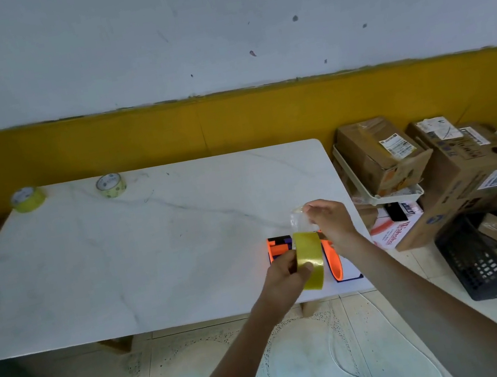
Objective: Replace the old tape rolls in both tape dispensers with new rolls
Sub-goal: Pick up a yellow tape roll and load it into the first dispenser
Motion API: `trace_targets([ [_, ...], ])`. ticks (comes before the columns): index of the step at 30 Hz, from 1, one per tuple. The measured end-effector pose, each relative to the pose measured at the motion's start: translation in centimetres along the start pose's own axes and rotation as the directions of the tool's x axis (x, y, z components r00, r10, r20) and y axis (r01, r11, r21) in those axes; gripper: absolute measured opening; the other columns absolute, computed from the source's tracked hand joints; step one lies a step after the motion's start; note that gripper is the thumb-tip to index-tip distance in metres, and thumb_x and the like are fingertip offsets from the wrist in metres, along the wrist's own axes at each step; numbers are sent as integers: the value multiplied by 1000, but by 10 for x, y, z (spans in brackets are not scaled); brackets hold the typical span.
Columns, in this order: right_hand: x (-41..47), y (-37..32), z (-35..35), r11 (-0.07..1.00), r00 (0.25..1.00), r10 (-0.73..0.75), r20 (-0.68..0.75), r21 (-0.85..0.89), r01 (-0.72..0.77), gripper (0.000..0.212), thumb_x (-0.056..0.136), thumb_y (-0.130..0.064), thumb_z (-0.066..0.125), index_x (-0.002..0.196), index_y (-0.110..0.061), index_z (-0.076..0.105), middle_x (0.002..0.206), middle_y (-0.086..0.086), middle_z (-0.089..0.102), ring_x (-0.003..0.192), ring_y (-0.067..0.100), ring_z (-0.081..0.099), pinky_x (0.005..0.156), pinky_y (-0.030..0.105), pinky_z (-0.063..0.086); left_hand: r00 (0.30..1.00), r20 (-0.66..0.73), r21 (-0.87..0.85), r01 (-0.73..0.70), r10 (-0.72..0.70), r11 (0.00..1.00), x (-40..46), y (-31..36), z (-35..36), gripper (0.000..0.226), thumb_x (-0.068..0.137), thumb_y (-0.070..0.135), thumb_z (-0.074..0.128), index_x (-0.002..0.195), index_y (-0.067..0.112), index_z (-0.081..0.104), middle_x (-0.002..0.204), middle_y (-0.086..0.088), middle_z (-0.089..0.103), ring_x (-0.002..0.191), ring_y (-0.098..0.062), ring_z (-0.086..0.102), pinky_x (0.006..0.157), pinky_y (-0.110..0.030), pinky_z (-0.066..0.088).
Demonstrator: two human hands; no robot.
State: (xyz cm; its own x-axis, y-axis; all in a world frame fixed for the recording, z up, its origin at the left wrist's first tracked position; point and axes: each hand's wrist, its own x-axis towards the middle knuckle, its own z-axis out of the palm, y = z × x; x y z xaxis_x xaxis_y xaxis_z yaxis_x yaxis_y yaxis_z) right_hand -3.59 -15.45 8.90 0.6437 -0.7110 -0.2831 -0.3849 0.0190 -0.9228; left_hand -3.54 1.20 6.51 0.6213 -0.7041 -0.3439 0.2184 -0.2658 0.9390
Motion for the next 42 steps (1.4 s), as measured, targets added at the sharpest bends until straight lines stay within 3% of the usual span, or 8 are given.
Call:
trace_targets([
  [5, -5, 9, 9, 1000, 999, 27, -27, -8, -27, 13, 90, -19, 57, 87, -16, 70, 82, 2, 64, 85, 24, 61, 73, 31, 49, 1000, -17, -14, 9, -9, 1000, 2, -8, 4, 28, 81, 20, 59, 103, 4, 64, 87, -8, 61, 82, -19, 55, 77, -33, 47],
  [12, -9, 35, 26, 990, 996, -55, -63, -133, 46, 19, 96, -12, 37, 87, -15, 53, 64, 0, 63, 71, 18, 63, 75, 33, 49, 997, -30, -42, 70, -72, 997, 14, -31, 10, 13, 84, 4, 55, 95, 6, 63, 82, -5, 55, 77, -16, 50, 71, -28, 44],
  [20, 22, 48, 18, 932, 993, -77, -93, -360, 38, 19, 99, -14, 33, 94, -10, 51, 80, 12, 69, 74, 21, 62, 63, 29, 43, 994, -37, -90, 103, -107, 991, 45, -34, 30, 7, 87, 5, 58, 86, 12, 61, 78, -1, 53, 73, -14, 47, 68, -27, 40],
  [24, 37, 55, 10, 883, 991, -98, -92, -468, 43, 18, 99, -18, 33, 92, -17, 49, 82, 11, 69, 84, 27, 61, 72, 35, 46, 993, -31, -92, 112, -116, 989, 54, -30, 38, 16, 85, 4, 57, 76, 18, 56, 72, 1, 49, 71, -15, 44, 66, -27, 38],
  [30, 40, 59, 24, 857, 994, -102, -45, -511, 65, 21, 101, -13, 33, 98, -6, 52, 86, 12, 64, 79, 25, 58, 57, 25, 39, 992, -97, 31, 80, -77, 996, 56, -36, 31, 6, 84, 12, 60, 85, 5, 60, 73, 0, 54, 67, -14, 47, 63, -27, 42],
  [33, 47, 57, 28, 868, 995, -93, -37, -492, 63, 18, 100, -13, 35, 96, -8, 52, 85, 16, 68, 79, 28, 63, 57, 26, 40, 914, -403, 119, 9, 40, 993, 56, -40, 16, 4, 83, 18, 61, 88, 17, 61, 82, 0, 64, 76, -16, 59, 70, -32, 50],
  [36, 54, 55, 31, 863, 995, -100, -29, -500, 72, 17, 101, -13, 36, 96, -9, 52, 83, 15, 68, 76, 26, 64, 59, 29, 47, 784, -621, 140, 121, -8, 983, 53, -55, -4, 17, 86, 14, 58, 103, 12, 62, 98, -3, 66, 93, -20, 62, 76, -31, 49],
  [42, 58, 61, 31, 878, 998, -63, -2, -476, 55, 18, 101, -16, 35, 96, -10, 52, 82, 17, 70, 76, 28, 66, 60, 32, 47, 863, -400, 46, 356, -309, 933, 55, -72, -8, 46, 92, 19, 56, 136, 10, 47, 116, -6, 69, 104, -18, 59, 85, -26, 43],
])
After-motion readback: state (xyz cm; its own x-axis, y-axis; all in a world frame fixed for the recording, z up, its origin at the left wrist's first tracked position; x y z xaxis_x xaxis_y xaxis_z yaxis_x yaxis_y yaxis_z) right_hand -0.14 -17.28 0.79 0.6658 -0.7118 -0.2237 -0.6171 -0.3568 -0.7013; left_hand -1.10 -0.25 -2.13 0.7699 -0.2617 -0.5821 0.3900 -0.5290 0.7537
